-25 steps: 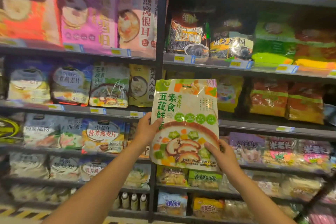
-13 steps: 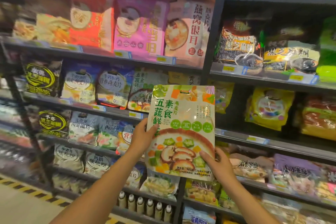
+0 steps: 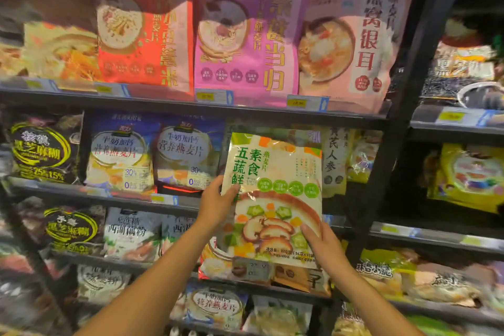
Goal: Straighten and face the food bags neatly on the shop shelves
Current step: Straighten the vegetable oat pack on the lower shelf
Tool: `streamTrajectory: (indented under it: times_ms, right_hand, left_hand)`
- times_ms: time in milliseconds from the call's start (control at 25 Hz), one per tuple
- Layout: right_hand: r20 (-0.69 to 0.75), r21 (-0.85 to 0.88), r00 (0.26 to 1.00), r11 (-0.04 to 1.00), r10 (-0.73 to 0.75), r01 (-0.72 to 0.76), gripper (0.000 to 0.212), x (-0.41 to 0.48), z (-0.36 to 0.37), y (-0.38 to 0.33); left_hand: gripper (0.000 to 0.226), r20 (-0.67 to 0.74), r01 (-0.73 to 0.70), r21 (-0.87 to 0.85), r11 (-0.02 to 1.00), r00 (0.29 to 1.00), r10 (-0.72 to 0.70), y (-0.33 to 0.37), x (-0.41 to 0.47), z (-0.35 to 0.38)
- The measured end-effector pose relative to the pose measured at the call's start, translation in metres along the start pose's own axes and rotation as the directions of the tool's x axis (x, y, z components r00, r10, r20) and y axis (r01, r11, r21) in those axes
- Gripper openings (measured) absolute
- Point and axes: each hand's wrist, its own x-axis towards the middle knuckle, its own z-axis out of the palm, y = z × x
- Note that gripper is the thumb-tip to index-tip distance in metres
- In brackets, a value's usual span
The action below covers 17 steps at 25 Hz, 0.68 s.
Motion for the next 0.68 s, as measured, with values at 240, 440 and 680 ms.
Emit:
streamTrajectory:
  times_ms: [240,440,680]
  right_hand:
    - [0.047,-0.114,0.999,0.993,0.016,-0.01,0.055,0.064,0.043,-0.011]
    - [0.042,-0.174,0.999,0.985,-0.012,0.019,0.051,0.119,0.049,-0.03]
    - [-0.007,-0.215,1.0,0.976,-0.013,0.011,0.064,0.175,0.044,-0.034]
  left_hand:
    - [0.01,0.0,0.016,0.023,1.0,1.0,-0.016,-0.019,0.077,-0.018]
    - [0.013,-0.009,0.011,0.025,1.0,1.0,-0.01,-0.022,0.125,-0.019]
    - [0.005,-0.053,0.186,0.019,0.982,0.981,-0.185,-0.035,0.181,-0.002]
